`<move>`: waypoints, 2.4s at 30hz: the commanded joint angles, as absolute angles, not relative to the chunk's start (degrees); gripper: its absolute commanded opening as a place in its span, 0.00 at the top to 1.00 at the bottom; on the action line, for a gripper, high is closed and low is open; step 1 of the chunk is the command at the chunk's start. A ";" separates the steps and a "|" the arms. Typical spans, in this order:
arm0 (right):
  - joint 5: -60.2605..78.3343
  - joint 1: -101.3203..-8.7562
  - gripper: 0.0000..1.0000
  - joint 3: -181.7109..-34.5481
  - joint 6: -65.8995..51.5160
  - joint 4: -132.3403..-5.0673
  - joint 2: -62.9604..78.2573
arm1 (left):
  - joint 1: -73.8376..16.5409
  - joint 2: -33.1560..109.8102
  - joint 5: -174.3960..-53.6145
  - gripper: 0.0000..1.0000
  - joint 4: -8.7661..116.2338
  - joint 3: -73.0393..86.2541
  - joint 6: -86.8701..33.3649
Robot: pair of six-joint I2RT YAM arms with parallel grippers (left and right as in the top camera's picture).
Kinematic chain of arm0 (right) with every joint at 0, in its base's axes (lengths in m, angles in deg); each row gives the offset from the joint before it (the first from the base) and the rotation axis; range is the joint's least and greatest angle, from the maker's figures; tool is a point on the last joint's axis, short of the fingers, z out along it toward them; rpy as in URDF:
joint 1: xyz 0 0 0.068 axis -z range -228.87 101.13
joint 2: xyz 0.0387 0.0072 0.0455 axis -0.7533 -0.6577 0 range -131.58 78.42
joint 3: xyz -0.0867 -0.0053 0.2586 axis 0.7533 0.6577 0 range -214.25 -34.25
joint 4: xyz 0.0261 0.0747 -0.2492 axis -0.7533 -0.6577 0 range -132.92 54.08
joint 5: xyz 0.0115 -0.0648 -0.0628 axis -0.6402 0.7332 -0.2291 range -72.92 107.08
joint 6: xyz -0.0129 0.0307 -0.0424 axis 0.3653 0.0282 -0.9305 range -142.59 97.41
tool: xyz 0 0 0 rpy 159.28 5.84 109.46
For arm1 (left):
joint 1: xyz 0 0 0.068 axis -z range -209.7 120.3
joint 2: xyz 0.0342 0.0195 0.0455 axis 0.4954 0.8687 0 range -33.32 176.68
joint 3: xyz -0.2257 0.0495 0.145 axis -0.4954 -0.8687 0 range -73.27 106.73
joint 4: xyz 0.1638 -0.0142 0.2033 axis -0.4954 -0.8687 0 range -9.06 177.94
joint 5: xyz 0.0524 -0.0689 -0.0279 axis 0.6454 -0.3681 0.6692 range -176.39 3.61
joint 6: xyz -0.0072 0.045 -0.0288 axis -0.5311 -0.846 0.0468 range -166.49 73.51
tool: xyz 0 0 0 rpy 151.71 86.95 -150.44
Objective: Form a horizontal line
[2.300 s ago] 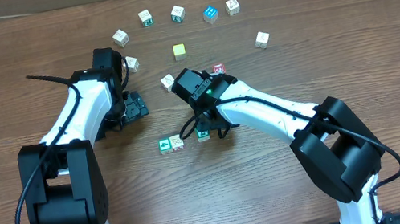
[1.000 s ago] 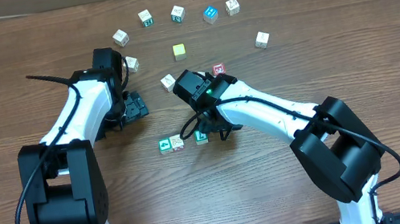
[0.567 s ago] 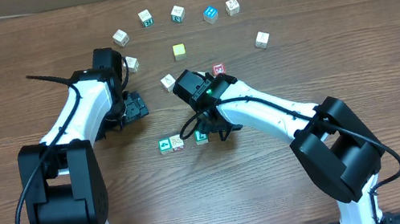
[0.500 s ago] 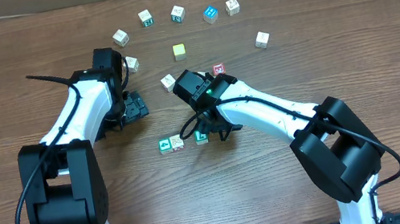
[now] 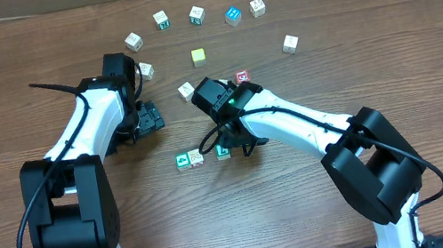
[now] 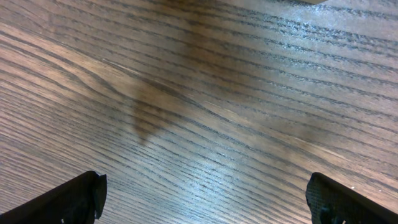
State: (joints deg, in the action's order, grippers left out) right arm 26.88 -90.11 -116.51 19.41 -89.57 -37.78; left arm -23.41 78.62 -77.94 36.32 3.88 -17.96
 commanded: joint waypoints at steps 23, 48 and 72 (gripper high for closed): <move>27.06 -89.61 0.73 -116.03 19.63 -89.87 -37.04 | -23.30 79.19 -77.24 0.00 36.37 3.68 -17.76; 25.99 -89.61 0.69 -116.01 19.65 -89.00 -37.04 | -23.30 79.19 -77.24 0.00 36.37 3.68 -17.76; 25.97 -89.61 0.68 -116.01 19.63 -89.26 -37.04 | -23.30 79.19 -77.24 0.01 36.37 3.68 -17.76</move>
State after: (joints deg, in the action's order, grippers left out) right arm 26.25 -90.11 -116.40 19.41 -89.30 -37.78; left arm -23.41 78.62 -77.94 36.32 3.88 -17.96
